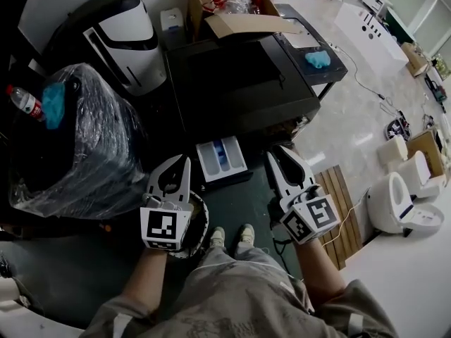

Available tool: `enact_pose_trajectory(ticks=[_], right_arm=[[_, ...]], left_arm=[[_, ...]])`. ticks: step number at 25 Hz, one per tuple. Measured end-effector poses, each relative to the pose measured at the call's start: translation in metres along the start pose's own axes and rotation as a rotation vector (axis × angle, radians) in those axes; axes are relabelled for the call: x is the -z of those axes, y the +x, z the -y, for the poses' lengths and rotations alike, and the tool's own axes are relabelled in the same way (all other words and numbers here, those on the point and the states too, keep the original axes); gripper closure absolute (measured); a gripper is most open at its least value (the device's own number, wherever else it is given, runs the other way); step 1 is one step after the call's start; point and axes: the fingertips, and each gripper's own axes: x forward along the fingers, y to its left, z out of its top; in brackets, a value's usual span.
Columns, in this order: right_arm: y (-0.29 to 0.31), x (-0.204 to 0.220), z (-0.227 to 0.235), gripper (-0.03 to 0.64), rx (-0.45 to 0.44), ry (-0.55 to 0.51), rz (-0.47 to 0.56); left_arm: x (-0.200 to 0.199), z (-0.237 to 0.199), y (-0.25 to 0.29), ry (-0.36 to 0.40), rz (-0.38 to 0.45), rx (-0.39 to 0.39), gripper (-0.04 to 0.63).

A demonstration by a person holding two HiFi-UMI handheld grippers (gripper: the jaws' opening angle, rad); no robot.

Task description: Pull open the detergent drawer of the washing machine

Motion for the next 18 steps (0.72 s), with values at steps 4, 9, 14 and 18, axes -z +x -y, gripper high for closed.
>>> enact_pose_trajectory(ticks=[4,9,14,18], right_arm=[[-0.008,-0.028,-0.010,0.545,-0.011,-0.109,0.002],[-0.018,-0.060,-0.022,0.566,-0.024,-0.194,0.047],[-0.030,-0.091,-0.039,0.571,-0.073,-0.269,0.087],[-0.036,-0.107,-0.046,0.577,-0.095,-0.305,0.098]], left_arm=[[-0.026,0.001,-0.006,0.036,0.043,-0.004,0.580],[-0.050,0.001,-0.014,-0.041,0.087,0.014,0.580],[-0.066,-0.007,-0.024,-0.115,0.113,-0.013,0.580],[-0.080,-0.007,-0.032,-0.072,0.133,-0.032,0.580]])
